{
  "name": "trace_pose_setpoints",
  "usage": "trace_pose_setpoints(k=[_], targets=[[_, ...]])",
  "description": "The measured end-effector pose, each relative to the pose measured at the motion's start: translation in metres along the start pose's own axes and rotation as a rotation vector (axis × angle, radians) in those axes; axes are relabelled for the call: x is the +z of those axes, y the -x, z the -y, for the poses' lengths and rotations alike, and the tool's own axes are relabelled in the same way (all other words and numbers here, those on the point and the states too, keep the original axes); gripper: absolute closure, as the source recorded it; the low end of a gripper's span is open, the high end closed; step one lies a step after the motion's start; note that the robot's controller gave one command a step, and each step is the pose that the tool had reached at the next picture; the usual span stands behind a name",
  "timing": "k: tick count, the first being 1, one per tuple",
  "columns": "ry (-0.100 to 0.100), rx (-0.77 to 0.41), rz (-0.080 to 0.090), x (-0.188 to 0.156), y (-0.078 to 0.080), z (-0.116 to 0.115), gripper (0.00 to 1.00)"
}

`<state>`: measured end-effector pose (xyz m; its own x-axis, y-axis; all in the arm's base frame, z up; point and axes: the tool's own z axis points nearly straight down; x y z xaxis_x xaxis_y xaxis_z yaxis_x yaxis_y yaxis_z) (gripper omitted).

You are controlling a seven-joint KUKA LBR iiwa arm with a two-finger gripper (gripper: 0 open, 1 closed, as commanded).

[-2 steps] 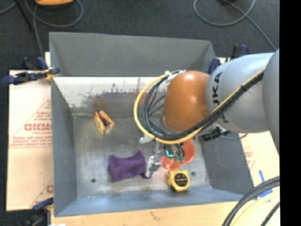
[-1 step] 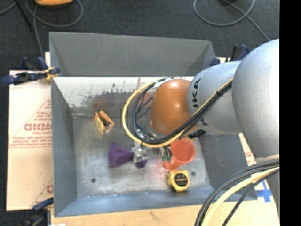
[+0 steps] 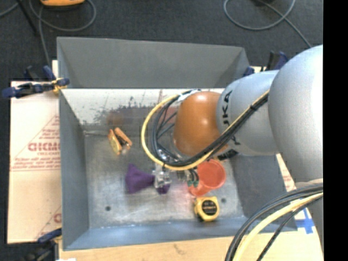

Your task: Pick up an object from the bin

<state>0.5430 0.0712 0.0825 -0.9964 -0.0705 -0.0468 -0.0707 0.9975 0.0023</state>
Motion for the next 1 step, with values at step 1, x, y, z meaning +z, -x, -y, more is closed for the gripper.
trace_pose_setpoints(k=[1], targets=[[-0.001, -0.065, -0.040, -0.1478, 0.0115, -0.0182, 1.00]])
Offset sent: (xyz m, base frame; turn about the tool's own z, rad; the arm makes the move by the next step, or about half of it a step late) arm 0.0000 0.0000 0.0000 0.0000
